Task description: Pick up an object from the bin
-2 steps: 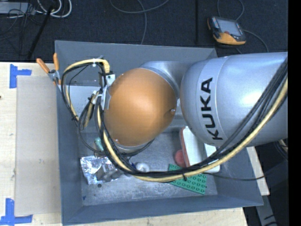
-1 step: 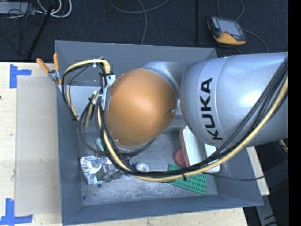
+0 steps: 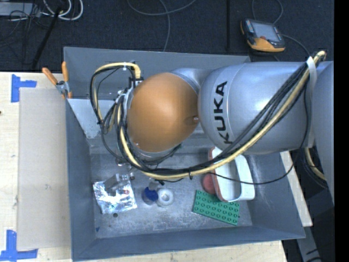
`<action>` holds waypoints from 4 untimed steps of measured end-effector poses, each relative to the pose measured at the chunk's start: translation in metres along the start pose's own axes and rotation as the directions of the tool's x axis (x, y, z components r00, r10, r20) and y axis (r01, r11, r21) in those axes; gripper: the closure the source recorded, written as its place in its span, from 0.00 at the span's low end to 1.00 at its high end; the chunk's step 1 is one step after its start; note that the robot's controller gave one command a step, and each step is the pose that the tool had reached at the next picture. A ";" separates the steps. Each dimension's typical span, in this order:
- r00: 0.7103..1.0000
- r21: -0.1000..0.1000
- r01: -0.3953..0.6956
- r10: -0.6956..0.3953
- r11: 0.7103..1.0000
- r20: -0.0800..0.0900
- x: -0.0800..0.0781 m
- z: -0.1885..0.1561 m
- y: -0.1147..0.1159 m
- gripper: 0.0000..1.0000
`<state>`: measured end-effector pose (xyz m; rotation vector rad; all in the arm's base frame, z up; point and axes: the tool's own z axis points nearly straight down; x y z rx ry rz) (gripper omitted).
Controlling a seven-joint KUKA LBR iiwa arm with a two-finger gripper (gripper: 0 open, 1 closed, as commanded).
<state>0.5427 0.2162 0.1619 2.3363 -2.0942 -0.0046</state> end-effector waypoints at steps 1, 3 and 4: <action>0.897 0.001 0.442 -0.442 0.897 -0.001 0.042 0.091 0.006 0.00; 0.771 0.002 0.636 -0.636 0.771 0.001 -0.023 0.090 -0.032 1.00; 0.795 0.010 0.606 -0.606 0.795 -0.004 0.016 -0.058 0.002 1.00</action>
Offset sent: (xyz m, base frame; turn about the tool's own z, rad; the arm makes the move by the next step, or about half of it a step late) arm -0.0016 -0.0422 -0.0893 -0.4603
